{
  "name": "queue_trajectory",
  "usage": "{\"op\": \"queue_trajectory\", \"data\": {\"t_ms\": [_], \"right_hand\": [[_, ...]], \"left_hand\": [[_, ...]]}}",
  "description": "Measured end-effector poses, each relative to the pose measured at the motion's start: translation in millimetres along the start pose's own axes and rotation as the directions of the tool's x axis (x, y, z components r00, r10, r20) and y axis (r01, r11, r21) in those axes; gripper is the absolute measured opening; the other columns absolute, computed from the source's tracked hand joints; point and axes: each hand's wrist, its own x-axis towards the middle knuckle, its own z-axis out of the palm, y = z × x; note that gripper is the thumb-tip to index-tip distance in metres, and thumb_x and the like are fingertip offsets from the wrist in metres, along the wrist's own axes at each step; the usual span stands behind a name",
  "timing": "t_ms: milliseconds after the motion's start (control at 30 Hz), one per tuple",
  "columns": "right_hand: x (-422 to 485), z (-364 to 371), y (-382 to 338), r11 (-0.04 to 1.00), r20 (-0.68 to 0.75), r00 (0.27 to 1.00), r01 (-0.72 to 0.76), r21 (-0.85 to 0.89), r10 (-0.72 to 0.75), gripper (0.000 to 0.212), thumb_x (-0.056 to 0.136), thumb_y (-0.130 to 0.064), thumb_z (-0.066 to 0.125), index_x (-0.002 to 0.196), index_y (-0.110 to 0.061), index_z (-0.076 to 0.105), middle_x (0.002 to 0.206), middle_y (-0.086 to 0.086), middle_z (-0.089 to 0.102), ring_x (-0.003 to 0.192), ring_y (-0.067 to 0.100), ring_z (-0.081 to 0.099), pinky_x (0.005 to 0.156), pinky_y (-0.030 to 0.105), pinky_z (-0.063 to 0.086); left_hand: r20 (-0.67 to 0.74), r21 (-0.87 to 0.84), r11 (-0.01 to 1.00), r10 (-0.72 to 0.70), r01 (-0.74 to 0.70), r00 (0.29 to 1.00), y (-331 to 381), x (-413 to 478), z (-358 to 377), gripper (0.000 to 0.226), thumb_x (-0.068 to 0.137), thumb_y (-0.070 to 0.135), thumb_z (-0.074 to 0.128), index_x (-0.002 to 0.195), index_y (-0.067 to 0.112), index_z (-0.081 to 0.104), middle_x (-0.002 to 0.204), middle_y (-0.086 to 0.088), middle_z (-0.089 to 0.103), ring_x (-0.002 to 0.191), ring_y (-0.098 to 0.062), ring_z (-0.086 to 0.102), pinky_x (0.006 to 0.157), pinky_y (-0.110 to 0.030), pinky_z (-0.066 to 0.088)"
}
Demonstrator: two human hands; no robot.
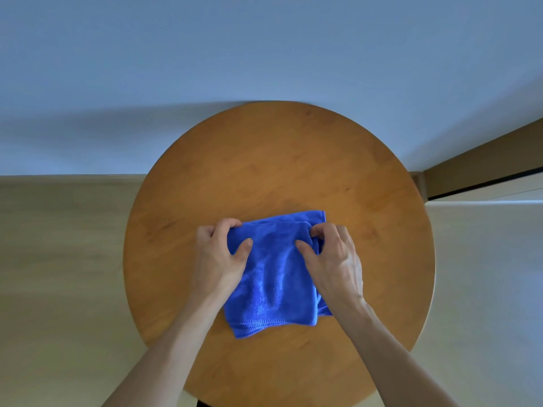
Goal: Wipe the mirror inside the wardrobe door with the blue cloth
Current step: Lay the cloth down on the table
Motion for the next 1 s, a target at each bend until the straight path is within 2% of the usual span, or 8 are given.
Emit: {"op": "queue_trajectory", "data": {"t_ms": [67,200,367,567,667,767,867,1000], "right_hand": [[4.0,0.9,-2.7,1.0,-0.003,1.0,-0.026,0.001,0.026,0.016,0.092,-0.037,0.065,0.1,-0.027,0.056,0.1,-0.013,0.054,0.093,0.011,0.055,0.072,0.029,0.046],[12.9,-6.8,-7.7,0.995,-0.028,0.999,-0.03,0.096,0.033,0.008,0.096,-0.027,0.06,0.097,-0.023,0.053,0.082,-0.012,0.063,0.076,0.013,0.062,0.07,0.035,0.047],[23.5,-11.7,-20.0,0.996,-0.019,0.998,0.06,0.061,-0.059,0.007,0.101,-0.028,0.052,0.107,-0.027,0.05,0.091,-0.009,0.067,0.077,0.025,0.063,0.07,0.04,0.05],[36.7,-7.8,-22.4,0.961,-0.087,0.963,0.264,0.081,-0.257,0.015,0.098,-0.019,0.056,0.107,-0.032,0.055,0.099,-0.011,0.057,0.082,0.011,0.056,0.067,0.029,0.047],[51.0,-1.2,-20.9,0.962,-0.095,0.968,0.242,0.129,-0.231,0.012,0.098,-0.014,0.055,0.103,-0.024,0.053,0.098,-0.01,0.055,0.09,0.013,0.052,0.073,0.032,0.046],[65.6,5.6,-18.4,0.965,-0.025,0.966,0.255,-0.059,-0.257,0.006,0.099,-0.013,0.051,0.104,-0.016,0.052,0.11,-0.005,0.054,0.101,0.017,0.043,0.076,0.042,0.049],[77.0,2.4,-17.5,0.868,0.079,0.886,0.464,-0.177,-0.458,0.012,0.096,-0.005,0.051,0.106,-0.013,0.053,0.138,-0.007,0.05,0.12,0.02,0.039,0.071,0.035,0.053],[88.0,-8.4,-21.3,0.802,0.241,0.815,0.571,-0.176,-0.527,0.014,0.099,-0.01,0.047,0.104,-0.021,0.043,0.11,-0.013,0.057,0.109,0.016,0.048,0.072,0.04,0.052]], "left_hand": [[0.028,0.013,1.0,-0.015,0.015,1.0,-0.7,8.8,-2.9,0.024,0.089,0.033,0.073,0.105,0.037,0.056,0.114,0.003,0.046,0.084,0.007,0.051,0.068,-0.002,0.039],[0.105,0.024,0.997,-0.075,0.073,0.992,-6.3,21.0,-10.4,0.026,0.082,0.043,0.079,0.089,0.035,0.055,0.1,0.001,0.062,0.074,-0.007,0.058,0.056,-0.016,0.039],[0.108,0.031,0.998,-0.063,0.06,0.992,-12.4,18.1,-11.2,0.028,0.081,0.053,0.076,0.085,0.034,0.056,0.093,0.003,0.064,0.073,-0.008,0.06,0.059,-0.021,0.038],[0.093,0.028,0.999,-0.035,0.033,0.995,-17.4,18.3,-8.1,0.022,0.088,0.05,0.07,0.098,0.032,0.065,0.101,0.002,0.062,0.08,-0.007,0.06,0.064,-0.018,0.039],[0.049,0.055,0.998,-0.028,0.025,0.998,-15.8,17.6,-5.0,0.025,0.09,0.052,0.065,0.08,0.03,0.06,0.092,0.001,0.056,0.075,-0.005,0.055,0.061,-0.016,0.035],[-0.012,0.101,0.993,-0.054,0.055,0.998,-12.0,18.0,-1.4,0.041,0.093,0.054,0.06,0.067,0.027,0.044,0.085,-0.001,0.052,0.07,-0.013,0.052,0.058,-0.024,0.036],[-0.037,0.131,0.989,-0.059,0.063,0.998,-9.5,18.7,0.4,0.045,0.094,0.052,0.059,0.066,0.021,0.041,0.083,-0.004,0.052,0.069,-0.015,0.051,0.058,-0.026,0.037],[-0.065,0.148,0.986,-0.061,0.07,0.996,-8.3,18.2,-0.1,0.044,0.095,0.051,0.059,0.07,0.019,0.04,0.084,-0.003,0.05,0.069,-0.014,0.049,0.057,-0.022,0.035]]}}
